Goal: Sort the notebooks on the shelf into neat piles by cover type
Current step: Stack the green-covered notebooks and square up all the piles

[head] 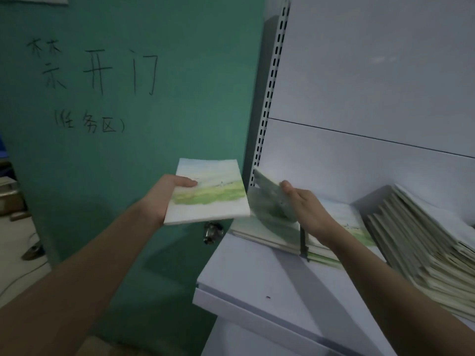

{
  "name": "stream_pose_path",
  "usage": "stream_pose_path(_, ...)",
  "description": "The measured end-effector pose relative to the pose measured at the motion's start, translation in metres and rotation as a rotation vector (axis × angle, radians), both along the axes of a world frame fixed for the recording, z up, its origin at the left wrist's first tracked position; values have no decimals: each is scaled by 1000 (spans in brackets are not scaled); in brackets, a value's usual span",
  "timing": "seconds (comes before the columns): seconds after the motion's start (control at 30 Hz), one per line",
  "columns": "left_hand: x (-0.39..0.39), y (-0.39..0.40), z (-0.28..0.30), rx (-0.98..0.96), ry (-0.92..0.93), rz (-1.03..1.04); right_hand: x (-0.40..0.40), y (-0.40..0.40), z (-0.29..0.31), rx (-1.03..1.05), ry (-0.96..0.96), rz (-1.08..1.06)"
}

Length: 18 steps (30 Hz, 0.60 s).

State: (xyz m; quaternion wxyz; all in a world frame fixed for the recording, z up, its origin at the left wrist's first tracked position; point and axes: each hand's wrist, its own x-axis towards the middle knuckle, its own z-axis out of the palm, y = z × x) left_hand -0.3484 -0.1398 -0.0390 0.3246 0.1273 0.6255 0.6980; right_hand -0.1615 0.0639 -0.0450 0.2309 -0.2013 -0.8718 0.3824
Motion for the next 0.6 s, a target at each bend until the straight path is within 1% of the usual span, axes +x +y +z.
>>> stream_pose_path(0.07, 0, 1, -5, -44, -3, -39, 1, 1, 2, -59, 53, -19)
stream_pose_path(0.17, 2, 9, -16, -88, -30, -72, -4, -11, 0, 38, 27, 2)
stream_pose_path(0.23, 2, 16, -24, -33, -72, -77, -6, -26, -5, 145, -13, 76)
stream_pose_path(0.3, -2, 20, -29, -5, -114, -113, -9, -38, -16, 309, -125, 214)
stream_pose_path(0.37, -4, 20, -31, -44, -104, -183, -9, -45, -27, 430, -255, 307)
stream_pose_path(0.43, 0, 17, -28, -131, -54, -233, -8, -47, -33, 462, -317, 322)
stream_pose_path(0.5, 2, 15, -27, -198, -18, -229, -7, -49, -33, 460, -316, 325)
stream_pose_path(0.6, 4, 14, -24, -221, 8, -234, -8, -52, -28, 461, -337, 339)
